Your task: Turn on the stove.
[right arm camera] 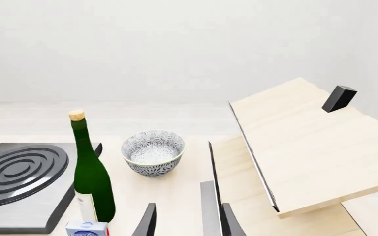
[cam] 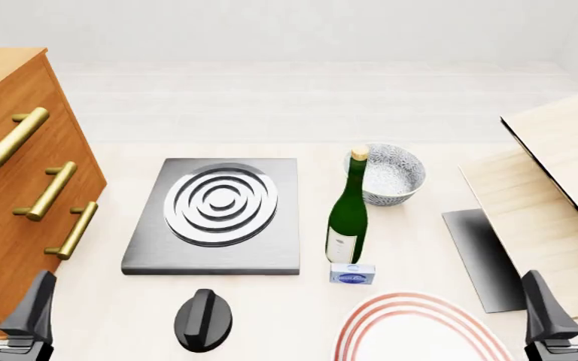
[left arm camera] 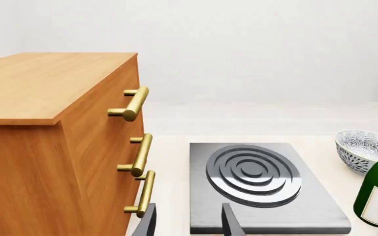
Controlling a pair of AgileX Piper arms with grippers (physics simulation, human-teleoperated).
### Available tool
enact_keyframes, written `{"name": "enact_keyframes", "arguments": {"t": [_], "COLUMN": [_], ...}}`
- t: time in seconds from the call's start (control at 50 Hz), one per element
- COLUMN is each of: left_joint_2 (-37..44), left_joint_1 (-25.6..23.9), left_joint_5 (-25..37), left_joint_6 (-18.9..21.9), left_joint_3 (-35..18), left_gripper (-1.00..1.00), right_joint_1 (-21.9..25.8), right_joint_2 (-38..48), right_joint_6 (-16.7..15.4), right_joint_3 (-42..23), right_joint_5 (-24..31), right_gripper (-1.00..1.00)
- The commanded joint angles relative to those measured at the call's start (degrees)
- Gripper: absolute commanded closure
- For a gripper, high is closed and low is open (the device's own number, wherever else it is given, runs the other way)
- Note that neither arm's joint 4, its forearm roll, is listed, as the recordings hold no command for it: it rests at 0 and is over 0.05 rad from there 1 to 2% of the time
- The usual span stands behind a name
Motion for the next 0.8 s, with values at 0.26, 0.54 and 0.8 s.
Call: {"name": "enact_keyframes", "arguments": {"t": [0.26,0.54,0.8], "left_joint_2": [0.58,22.37,29.5], "left_joint_1": [-1.07,-6.54,-12.02], "left_joint_5": [2.2,9.98,14.53], "left_joint_6": [1.05,4.4,6.28], "left_joint_3": [-2.73,-25.69,-32.52], "left_gripper": [-1.0,-1.0,-1.0], "right_joint_1": [0.0,-0.01,-0.01], "right_joint_2": [0.19,0.16,0.76], "right_joint_6": [0.05,0.04,0.04], "right_joint_3": [-0.28,-0.55,-0.21], "right_joint_5": [0.14,0.43,-0.49], "right_gripper": [-1.0,-1.0,-1.0]}}
